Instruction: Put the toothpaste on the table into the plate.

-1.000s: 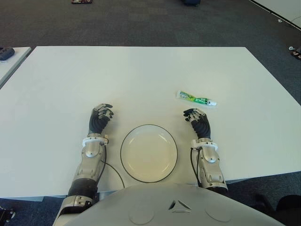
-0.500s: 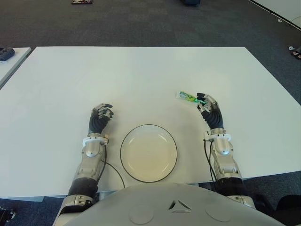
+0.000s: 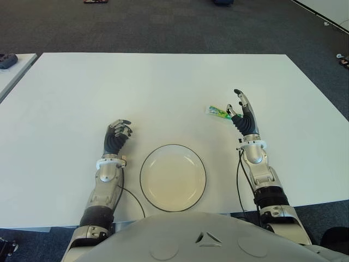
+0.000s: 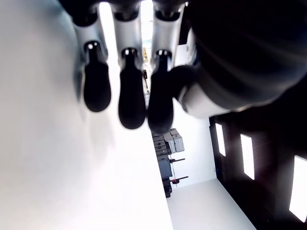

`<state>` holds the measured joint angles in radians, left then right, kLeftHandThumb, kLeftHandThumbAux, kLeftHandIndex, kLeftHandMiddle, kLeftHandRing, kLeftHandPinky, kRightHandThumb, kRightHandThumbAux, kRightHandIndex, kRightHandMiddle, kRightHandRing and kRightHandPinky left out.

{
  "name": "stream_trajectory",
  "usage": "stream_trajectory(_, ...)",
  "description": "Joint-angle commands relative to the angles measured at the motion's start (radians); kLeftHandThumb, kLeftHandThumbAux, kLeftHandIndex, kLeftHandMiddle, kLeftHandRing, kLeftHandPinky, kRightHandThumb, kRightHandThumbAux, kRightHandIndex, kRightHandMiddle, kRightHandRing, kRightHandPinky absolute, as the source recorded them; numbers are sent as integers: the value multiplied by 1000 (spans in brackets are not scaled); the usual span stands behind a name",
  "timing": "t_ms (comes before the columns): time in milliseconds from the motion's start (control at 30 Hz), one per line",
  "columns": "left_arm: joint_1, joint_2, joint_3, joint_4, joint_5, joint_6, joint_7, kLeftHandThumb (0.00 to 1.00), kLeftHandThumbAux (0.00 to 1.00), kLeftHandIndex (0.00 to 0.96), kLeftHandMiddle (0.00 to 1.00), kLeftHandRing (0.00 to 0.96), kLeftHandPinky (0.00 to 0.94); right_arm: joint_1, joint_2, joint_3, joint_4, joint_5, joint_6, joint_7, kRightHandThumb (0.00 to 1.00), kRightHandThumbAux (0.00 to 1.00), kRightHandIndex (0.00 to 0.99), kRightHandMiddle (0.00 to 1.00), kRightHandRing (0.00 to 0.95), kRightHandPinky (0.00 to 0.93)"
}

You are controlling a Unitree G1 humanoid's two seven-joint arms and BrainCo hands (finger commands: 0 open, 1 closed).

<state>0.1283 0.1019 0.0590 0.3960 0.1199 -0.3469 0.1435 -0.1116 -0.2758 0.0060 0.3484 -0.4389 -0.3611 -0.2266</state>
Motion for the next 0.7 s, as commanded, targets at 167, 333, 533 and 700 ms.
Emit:
stream_trajectory(167, 26, -13, -9, 40, 13, 22, 15, 706, 718, 431, 626, 633, 600, -137, -49, 73, 37, -142, 236, 29, 522, 299, 0, 0, 0, 1)
stream_trajectory(333, 27, -18, -7, 42, 9, 20, 16, 707, 718, 431, 631, 634, 605, -169, -59, 103, 37, -170, 335, 52, 526, 268, 0, 0, 0, 0)
stream_trajectory(533, 27, -22, -2, 49, -2, 15, 11, 706, 718, 430, 633, 635, 604, -235, -67, 144, 80, -203, 460, 89, 547, 228, 0, 0, 0, 0)
stream_trajectory(700, 30, -26, -2, 49, -5, 8, 13, 706, 718, 430, 633, 636, 605, -313, -71, 187, 192, -223, 514, 99, 540, 211, 0, 0, 0, 0)
